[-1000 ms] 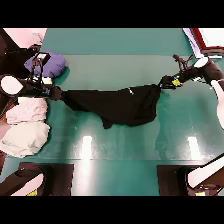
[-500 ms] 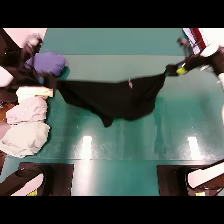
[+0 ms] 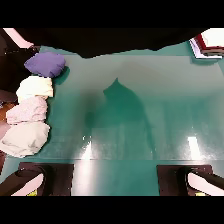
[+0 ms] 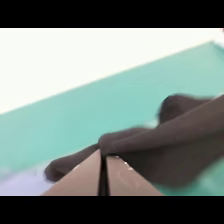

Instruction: Fold the shirts.

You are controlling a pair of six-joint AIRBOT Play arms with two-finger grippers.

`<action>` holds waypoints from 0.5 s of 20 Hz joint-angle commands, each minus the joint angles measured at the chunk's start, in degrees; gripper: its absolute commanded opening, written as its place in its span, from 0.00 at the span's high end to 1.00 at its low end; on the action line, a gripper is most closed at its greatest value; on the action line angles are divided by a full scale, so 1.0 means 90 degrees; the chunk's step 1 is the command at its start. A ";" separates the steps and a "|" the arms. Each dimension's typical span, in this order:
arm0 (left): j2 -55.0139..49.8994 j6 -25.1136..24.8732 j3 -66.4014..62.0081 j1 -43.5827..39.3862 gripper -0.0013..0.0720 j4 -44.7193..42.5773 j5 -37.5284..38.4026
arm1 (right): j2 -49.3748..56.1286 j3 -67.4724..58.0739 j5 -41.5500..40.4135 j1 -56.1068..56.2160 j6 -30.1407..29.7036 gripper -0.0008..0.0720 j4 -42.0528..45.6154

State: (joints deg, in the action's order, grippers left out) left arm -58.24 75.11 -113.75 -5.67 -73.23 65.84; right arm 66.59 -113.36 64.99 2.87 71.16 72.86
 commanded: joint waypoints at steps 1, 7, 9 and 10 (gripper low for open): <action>0.0255 -0.0010 -0.0741 0.0000 0.95 0.0826 0.0401 | -0.1251 0.0503 -0.0330 -0.0015 0.0000 0.97 0.0097; 0.0495 0.0002 -0.0260 0.0000 0.95 0.1734 0.1345 | -0.2055 0.0959 -0.0299 -0.0015 0.0318 0.97 0.0085; 0.0491 0.0153 0.0631 0.0000 0.95 0.1734 0.1744 | -0.1824 0.1110 0.0146 -0.0015 0.0500 0.97 0.0066; 0.0491 0.0226 0.1277 -0.0002 0.95 0.1734 0.1804 | -0.1591 0.1226 0.0539 -0.0015 0.0682 0.97 0.0066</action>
State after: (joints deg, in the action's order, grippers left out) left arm -54.17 75.66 -111.24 -5.67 -59.37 77.28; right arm 50.70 -104.44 64.25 2.76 74.02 73.63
